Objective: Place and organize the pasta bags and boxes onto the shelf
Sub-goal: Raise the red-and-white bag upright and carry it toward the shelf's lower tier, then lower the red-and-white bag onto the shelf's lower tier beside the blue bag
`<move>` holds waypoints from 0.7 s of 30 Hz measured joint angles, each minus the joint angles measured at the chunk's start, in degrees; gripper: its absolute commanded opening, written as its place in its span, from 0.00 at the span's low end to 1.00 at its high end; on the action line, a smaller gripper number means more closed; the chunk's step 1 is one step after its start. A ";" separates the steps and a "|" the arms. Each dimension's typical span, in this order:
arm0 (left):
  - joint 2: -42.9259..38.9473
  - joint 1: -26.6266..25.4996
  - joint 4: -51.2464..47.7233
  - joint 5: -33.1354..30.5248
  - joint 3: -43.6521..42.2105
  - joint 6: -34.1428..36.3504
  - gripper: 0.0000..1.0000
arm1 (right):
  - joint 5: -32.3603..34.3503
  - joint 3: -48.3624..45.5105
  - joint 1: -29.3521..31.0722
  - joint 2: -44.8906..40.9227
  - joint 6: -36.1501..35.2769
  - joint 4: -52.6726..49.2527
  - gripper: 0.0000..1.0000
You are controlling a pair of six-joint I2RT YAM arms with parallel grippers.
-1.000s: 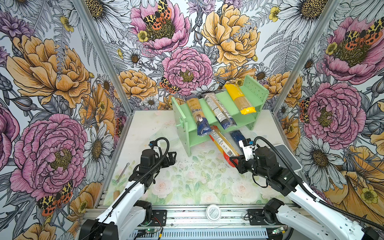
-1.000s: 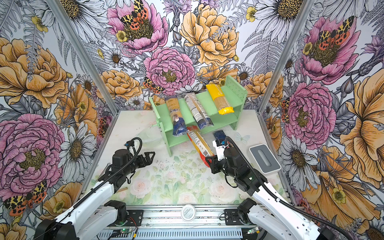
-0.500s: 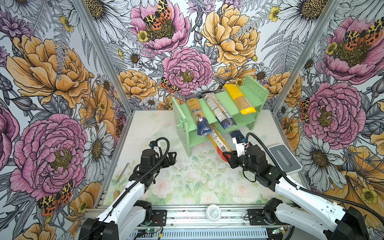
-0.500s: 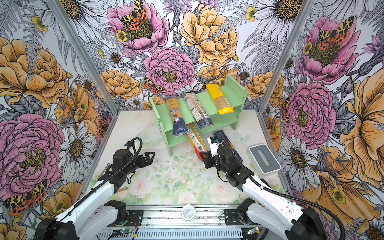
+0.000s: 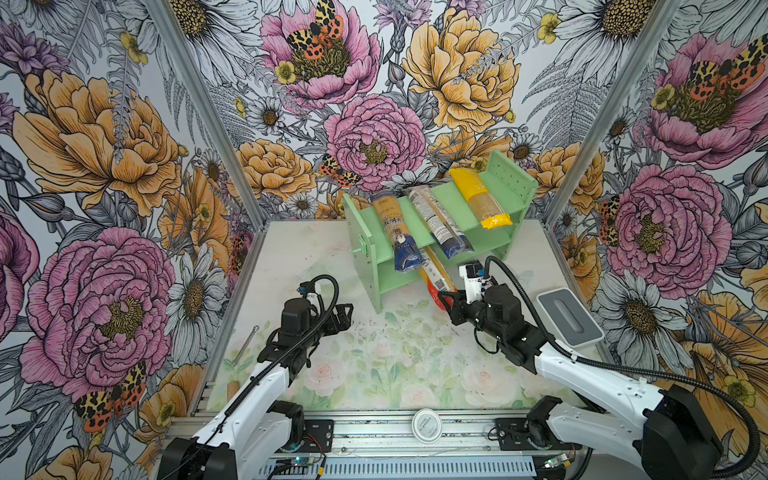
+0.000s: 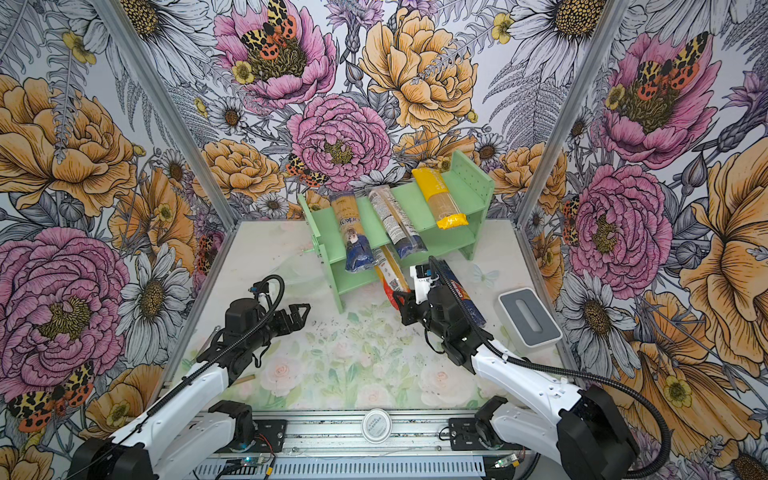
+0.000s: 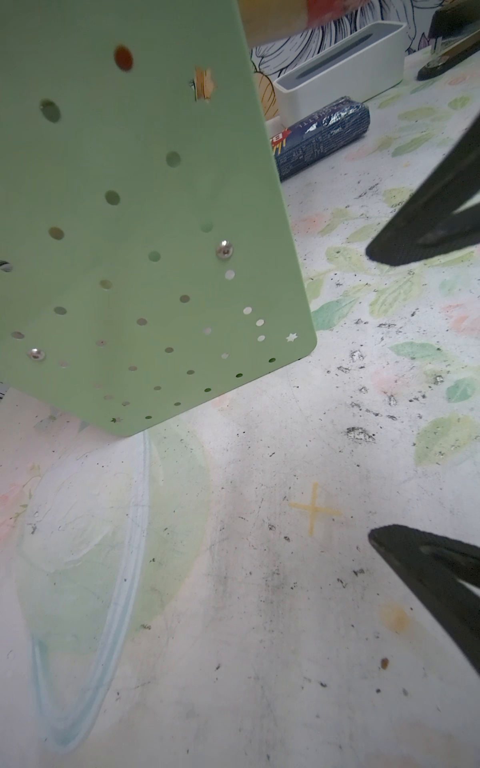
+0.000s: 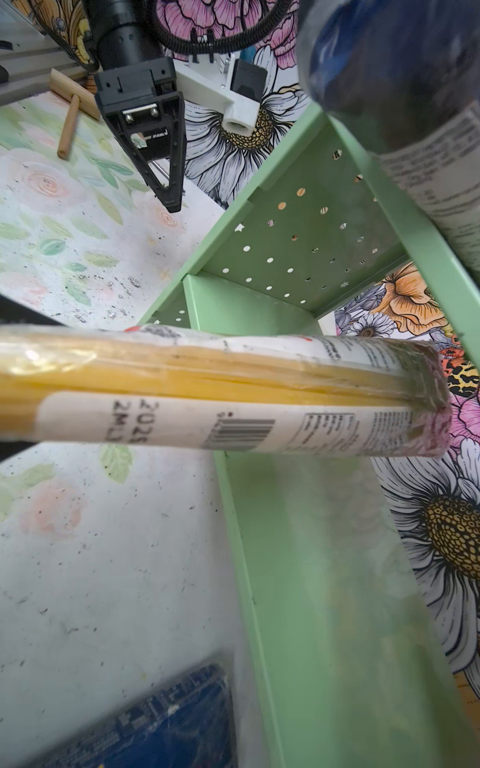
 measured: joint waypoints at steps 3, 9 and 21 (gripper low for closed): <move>-0.11 0.00 -0.02 0.00 -0.02 0.02 0.99 | 0.57 0.00 0.00 2.29 0.00 2.34 0.00; -0.74 0.02 -0.02 0.00 -0.31 0.02 0.99 | 1.01 0.02 0.00 6.43 0.07 6.82 0.00; -0.76 0.04 -0.02 0.00 -0.31 0.02 0.99 | 2.21 2.47 0.00 12.66 0.87 12.87 0.00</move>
